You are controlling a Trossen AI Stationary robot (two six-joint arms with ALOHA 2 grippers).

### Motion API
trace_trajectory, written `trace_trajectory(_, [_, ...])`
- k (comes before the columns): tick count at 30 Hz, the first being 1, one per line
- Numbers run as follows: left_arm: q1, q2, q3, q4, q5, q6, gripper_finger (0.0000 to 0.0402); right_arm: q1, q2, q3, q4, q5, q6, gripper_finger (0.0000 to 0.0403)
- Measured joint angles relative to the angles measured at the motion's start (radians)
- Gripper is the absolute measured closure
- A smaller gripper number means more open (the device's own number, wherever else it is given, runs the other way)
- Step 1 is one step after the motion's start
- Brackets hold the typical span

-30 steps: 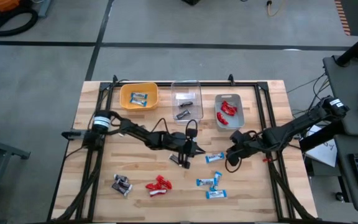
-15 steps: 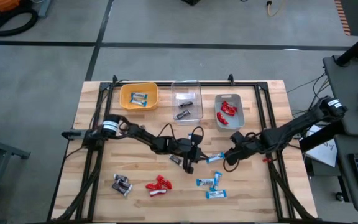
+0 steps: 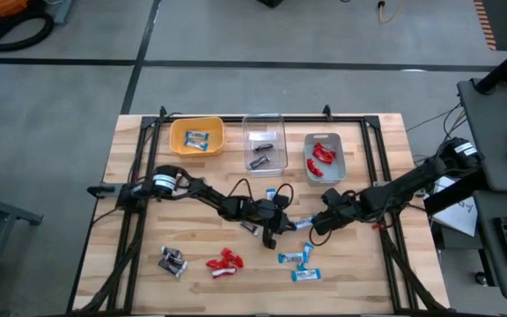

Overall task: Sort candy
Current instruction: Put the white chocolate into the yellow bin

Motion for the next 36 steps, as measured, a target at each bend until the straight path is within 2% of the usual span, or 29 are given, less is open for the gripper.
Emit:
trace_trajectory(15, [0.007, 0.006, -0.002, -0.018, -0.003, -0.027, 0.0401, -0.017, 0.139, -0.001, 0.232, 0.009, -0.068, 0.0163])
trace_trajectory(19, [0.008, 0.006, -0.003, -0.019, -0.004, -0.028, 0.0401, -0.017, 0.157, 0.0, 0.252, 0.009, -0.068, 0.0174])
trace_trajectory(23, [0.007, 0.006, -0.004, -0.018, -0.005, -0.032, 0.0401, -0.017, 0.146, -0.002, 0.253, 0.002, -0.069, 0.0208])
trace_trajectory(36, [0.021, -0.023, -0.008, -0.017, -0.007, -0.05, 0.0401, -0.017, 0.092, -0.002, 0.262, -0.002, -0.167, 0.0371])
